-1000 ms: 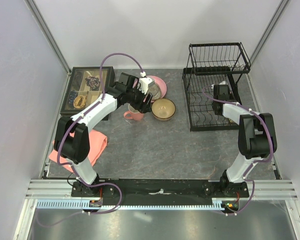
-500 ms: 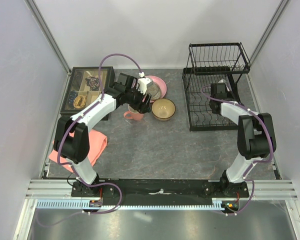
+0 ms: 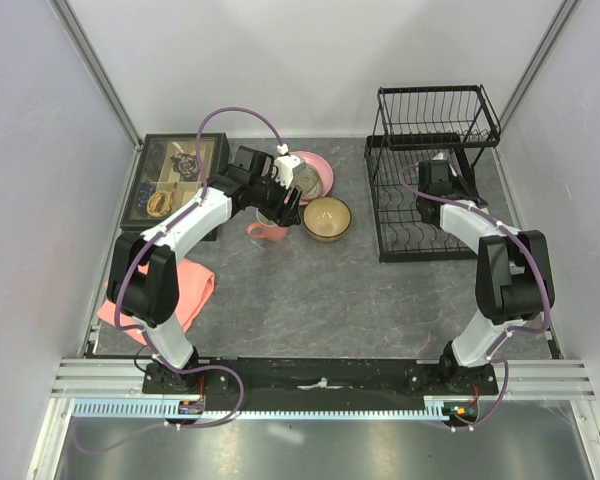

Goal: Unload the mixed dishes from the dish rack
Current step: Pick up the bowl from the dish rack.

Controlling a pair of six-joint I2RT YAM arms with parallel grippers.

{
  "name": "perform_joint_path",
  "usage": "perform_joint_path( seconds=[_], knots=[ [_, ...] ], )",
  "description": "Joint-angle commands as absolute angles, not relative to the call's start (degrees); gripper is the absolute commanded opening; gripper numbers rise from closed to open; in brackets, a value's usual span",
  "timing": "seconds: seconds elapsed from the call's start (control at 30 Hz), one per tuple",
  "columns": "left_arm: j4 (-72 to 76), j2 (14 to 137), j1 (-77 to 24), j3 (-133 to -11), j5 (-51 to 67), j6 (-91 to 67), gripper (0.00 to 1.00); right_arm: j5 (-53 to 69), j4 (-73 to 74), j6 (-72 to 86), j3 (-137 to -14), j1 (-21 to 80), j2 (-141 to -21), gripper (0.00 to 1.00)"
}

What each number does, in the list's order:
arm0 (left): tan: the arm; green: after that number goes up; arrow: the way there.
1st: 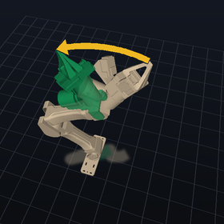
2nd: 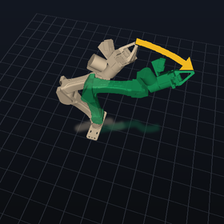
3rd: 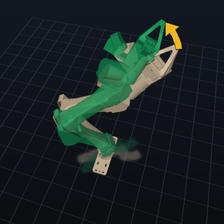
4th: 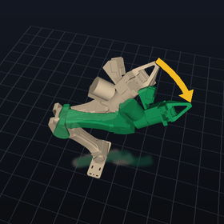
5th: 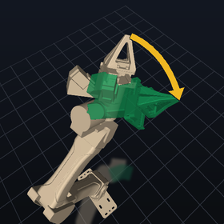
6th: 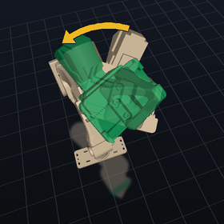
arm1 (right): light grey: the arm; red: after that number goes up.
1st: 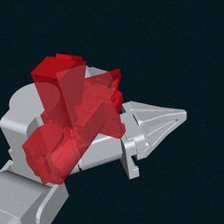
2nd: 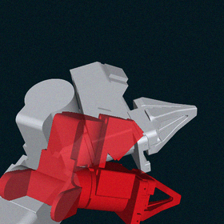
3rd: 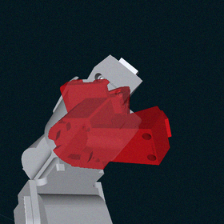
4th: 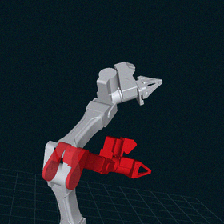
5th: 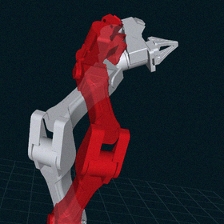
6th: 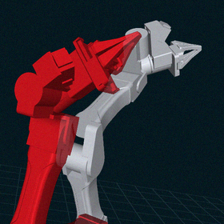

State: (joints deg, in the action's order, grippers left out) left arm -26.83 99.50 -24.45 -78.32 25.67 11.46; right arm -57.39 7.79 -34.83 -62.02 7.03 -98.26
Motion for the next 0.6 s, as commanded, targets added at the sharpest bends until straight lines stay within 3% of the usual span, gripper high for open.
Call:
perform_joint_path(
  seconds=[0.0, 0.57],
  knots=[
    [-25.0, 98.0, -24.0, -78.4, 27.0, 12.8, 0.68, -59.9, 7.9, -35.6, -66.2, 8.2, -93.3, 0.0],
    [-25.0, 94.1, -24.0, -80.1, 33.0, 6.9, 0.69, -47.3, 25.1, -23.6, -69.6, 13.1, -80.7, 0.0]
  ],
)
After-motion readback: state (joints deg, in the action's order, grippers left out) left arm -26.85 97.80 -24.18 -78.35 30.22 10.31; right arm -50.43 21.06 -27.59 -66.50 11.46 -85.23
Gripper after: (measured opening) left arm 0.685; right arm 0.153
